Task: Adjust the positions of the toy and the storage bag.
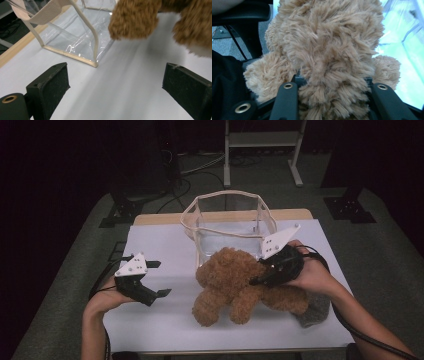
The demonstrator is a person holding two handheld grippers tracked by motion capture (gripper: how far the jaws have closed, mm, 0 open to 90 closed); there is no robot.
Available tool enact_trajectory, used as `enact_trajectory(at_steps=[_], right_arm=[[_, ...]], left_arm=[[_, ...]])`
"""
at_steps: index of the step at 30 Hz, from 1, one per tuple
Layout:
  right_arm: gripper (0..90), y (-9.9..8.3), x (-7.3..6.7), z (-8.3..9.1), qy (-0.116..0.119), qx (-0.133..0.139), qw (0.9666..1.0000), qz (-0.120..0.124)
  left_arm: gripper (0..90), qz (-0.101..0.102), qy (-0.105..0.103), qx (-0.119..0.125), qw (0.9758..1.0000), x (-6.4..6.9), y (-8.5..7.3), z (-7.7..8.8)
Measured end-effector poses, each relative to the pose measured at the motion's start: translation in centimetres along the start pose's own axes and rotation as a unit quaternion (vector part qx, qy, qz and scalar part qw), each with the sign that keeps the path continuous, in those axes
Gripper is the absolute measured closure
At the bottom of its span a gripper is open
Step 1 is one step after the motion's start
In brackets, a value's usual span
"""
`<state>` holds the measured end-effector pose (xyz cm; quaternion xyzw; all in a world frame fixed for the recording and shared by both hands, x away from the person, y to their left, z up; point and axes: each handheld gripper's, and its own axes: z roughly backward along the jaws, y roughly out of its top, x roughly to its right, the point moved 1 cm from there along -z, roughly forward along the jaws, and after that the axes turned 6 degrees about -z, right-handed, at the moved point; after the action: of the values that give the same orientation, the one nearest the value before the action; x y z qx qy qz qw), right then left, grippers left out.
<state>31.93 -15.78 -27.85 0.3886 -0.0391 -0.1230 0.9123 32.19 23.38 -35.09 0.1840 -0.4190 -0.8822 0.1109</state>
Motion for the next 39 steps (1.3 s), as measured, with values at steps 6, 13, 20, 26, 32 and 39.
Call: enact_trajectory(at_steps=[6, 13, 20, 26, 32, 39], right_arm=[[57.6, 1.8, -0.3, 2.1, 0.001, 0.011, 0.9999, 0.003], [57.6, 4.1, 0.0, 4.0, -0.006, 0.021, 0.9998, 0.003], [57.5, 6.9, 0.7, 5.8, -0.013, 0.028, 0.9995, 0.008], [57.5, 8.9, 2.1, 7.2, -0.015, 0.042, 0.9990, 0.001], [57.5, 10.6, 3.6, 8.2, -0.028, 0.039, 0.9988, -0.003], [57.5, 12.2, 6.0, 8.7, -0.043, 0.040, 0.9982, -0.016]], left_arm=[[6.1, 0.004, 0.004, 0.004, 1.0000, 0.0, -0.1, 0.2], [6.1, 0.010, 0.011, 0.007, 0.9999, -0.2, -0.4, 0.8], [6.1, 0.011, 0.010, 0.004, 0.9999, -0.4, -0.7, 0.8], [6.1, 0.008, 0.005, 0.003, 0.9999, -0.4, -0.8, 0.6], [6.1, 0.009, 0.003, 0.002, 1.0000, -0.4, -0.9, 0.4], [6.1, 0.012, 0.002, 0.002, 0.9999, -0.5, -1.1, 0.4]])
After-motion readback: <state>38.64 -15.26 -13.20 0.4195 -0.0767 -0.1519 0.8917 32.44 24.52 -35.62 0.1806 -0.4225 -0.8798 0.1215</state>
